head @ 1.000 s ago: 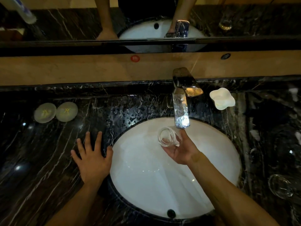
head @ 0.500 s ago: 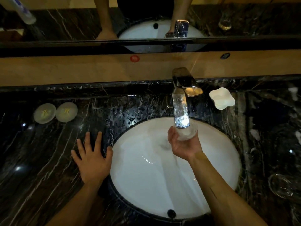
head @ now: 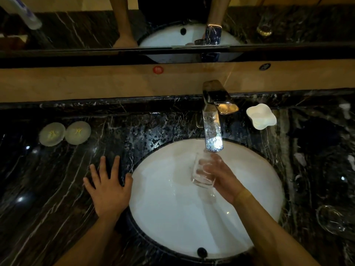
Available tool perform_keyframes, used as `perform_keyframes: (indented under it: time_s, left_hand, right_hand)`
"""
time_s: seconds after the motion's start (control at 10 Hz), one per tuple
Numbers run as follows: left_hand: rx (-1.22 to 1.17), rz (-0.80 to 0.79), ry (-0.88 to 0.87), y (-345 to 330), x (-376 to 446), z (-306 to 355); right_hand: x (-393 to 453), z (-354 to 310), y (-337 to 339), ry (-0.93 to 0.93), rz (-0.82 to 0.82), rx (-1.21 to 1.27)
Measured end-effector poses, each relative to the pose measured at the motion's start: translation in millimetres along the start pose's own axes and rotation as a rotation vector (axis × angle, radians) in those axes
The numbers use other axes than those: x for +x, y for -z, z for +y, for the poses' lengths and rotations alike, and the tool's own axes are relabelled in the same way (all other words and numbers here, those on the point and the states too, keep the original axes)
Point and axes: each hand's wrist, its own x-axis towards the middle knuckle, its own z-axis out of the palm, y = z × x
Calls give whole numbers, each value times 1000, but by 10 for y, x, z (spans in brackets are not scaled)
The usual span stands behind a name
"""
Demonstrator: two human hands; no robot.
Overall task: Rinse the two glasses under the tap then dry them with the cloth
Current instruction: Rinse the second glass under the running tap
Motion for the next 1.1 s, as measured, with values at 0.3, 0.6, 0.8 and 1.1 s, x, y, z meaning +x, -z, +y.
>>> perform_keyframes:
  time_s: [0.3,0.6,0.8,1.1]
  left_hand:
    - [-4,-3,4,14,2,23]
    - [12,-12,10,14,6,19]
    - [4,-4,6,15,7,14]
    - [7,-25,19,15,-2,13]
  right_hand:
    - [28,-101,-102,227,265,-790]
    - [55,-227,45,183,374,-787]
    - [-25,-146,111,122,175,-792]
    - [71,-132,-224,311,383,-732]
